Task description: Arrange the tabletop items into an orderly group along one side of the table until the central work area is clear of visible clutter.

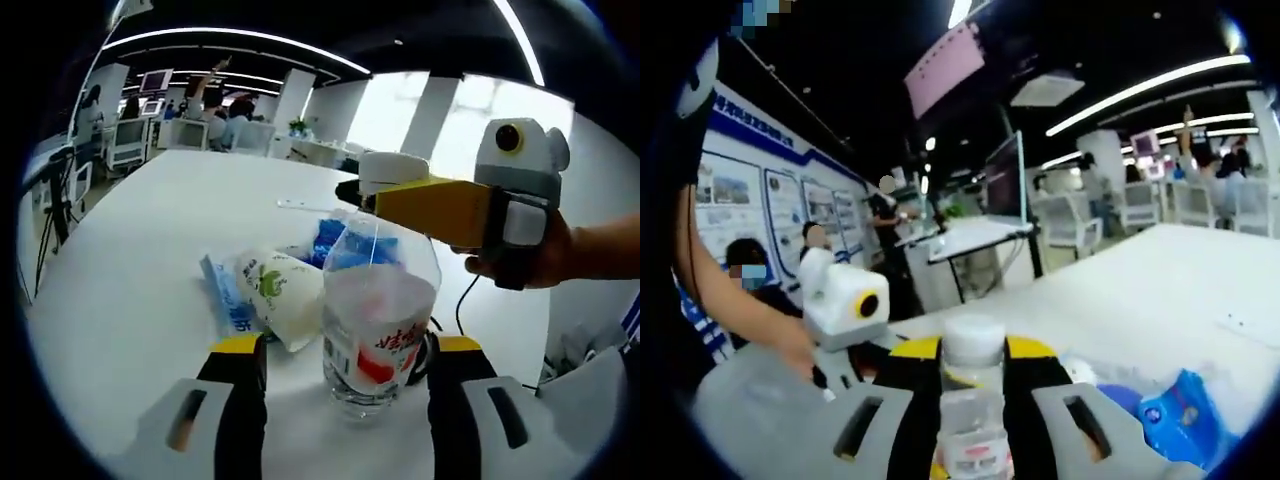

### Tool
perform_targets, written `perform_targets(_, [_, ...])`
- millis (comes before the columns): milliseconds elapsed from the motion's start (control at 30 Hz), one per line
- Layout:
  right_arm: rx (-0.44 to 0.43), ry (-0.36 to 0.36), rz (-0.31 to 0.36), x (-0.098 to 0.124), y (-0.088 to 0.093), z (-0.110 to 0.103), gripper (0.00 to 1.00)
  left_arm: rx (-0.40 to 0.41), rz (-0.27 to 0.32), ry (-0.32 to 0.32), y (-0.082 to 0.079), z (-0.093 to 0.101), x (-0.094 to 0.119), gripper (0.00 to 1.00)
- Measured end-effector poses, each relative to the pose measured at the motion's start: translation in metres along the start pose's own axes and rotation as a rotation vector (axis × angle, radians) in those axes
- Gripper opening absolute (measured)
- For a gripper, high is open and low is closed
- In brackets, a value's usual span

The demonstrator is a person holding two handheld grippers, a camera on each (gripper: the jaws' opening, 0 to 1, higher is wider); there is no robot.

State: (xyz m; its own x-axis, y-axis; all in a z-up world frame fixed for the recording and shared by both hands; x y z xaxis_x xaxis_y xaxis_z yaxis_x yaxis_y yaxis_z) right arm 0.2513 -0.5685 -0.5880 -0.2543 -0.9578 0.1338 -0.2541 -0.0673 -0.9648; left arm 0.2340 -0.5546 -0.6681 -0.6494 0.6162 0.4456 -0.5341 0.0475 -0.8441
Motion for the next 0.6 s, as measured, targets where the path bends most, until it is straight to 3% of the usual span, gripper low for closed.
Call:
perform_targets(333, [-0.005,-0.040,0.009,0.012,0.005,-0.015,0.18,-0.093,-0.025,0.128,0.008,0.020,-0.002,0.56])
perform_targets(500, [0.008,-0.057,0.008,0.015,0.006,-0.019,0.18,-0.153,-0.024,0.241,0.010,0.035,-0.002,0.43])
perform_targets(600, [0.017,-0.067,0.001,0.015,0.006,-0.021,0.18,-0.169,-0.030,0.243,0.012,0.034,-0.002,0.43])
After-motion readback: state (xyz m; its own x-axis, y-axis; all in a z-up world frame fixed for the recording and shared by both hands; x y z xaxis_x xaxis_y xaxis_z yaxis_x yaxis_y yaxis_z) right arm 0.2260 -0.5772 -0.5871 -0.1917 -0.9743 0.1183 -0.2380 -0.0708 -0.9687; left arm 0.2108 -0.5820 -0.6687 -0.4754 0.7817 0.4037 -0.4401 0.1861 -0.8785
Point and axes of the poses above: the point that each gripper's makers call its tool centre point, and the gripper's own axes: x roughly backward along the fingers, z roughly to its right, y roughly out of its underside, the point moved 2 cm from there along x, roughly backward along the fingers, and after that the axes turned 3 degrees about -y, right-handed, at the moved point
